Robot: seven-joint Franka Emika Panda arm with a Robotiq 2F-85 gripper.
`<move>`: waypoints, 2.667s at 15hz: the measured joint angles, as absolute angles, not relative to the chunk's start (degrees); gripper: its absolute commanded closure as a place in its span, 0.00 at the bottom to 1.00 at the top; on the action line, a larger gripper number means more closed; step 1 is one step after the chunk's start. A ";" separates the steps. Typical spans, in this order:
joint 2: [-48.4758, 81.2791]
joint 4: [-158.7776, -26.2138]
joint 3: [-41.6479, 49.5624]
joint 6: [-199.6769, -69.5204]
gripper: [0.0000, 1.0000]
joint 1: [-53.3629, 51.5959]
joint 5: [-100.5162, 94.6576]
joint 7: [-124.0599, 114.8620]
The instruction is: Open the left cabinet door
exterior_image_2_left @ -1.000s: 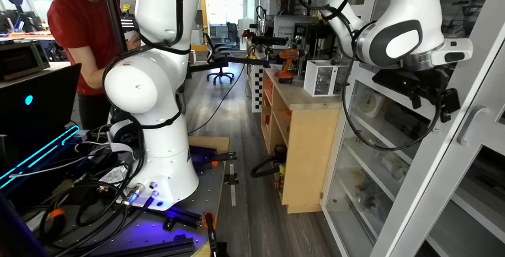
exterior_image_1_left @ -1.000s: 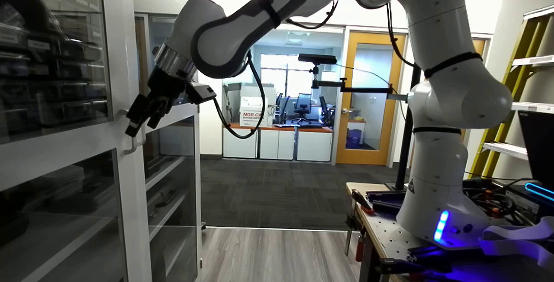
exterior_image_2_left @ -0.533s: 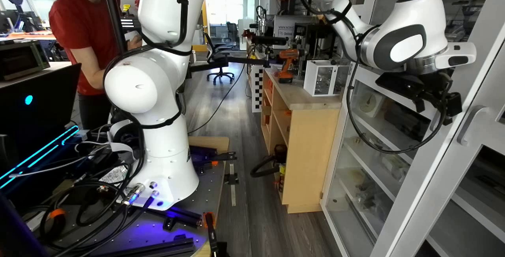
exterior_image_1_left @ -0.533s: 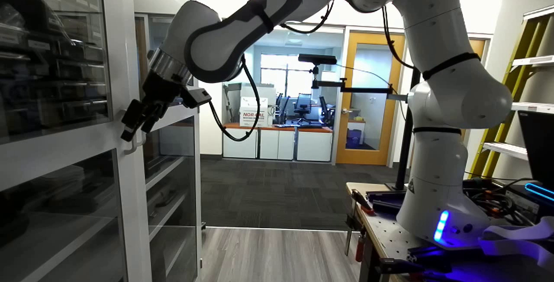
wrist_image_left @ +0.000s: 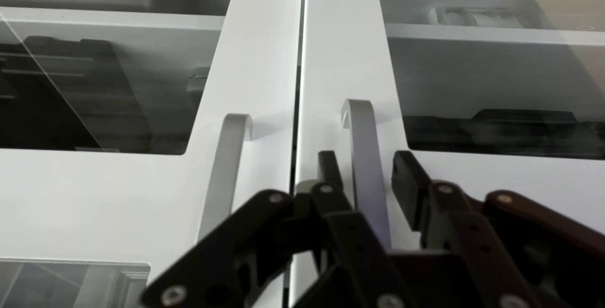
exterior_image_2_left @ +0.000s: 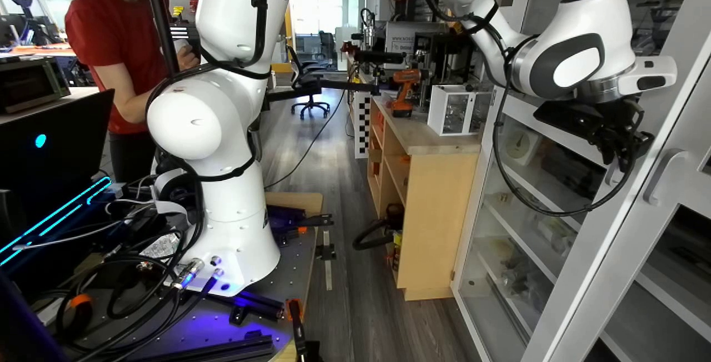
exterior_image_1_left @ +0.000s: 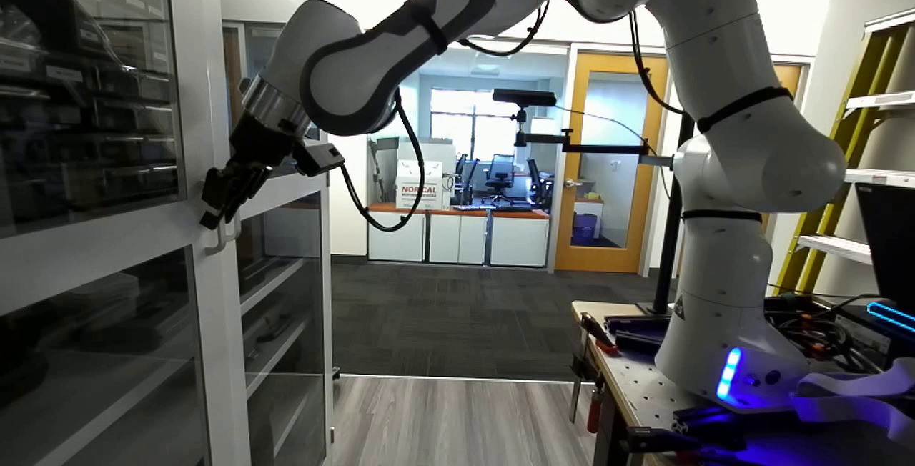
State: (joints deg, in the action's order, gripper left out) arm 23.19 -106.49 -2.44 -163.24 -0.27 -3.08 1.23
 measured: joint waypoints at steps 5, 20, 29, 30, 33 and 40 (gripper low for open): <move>23.17 -106.51 -2.39 -163.57 0.96 -0.23 -2.49 1.11; 10.60 -123.32 0.91 -164.26 0.96 -4.22 -7.59 -9.54; -2.79 -136.32 1.98 -158.65 0.39 -9.04 -28.76 -39.12; -4.48 -136.92 1.10 -156.75 0.34 -9.36 -28.85 -39.26; -8.74 -138.44 -2.53 -150.81 0.14 -9.48 -26.74 -37.82; -15.01 -139.15 -7.45 -136.27 0.00 -9.47 -12.45 -27.19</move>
State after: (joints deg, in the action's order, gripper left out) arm -15.01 -139.15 -7.45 -136.27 -9.47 -12.45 -27.19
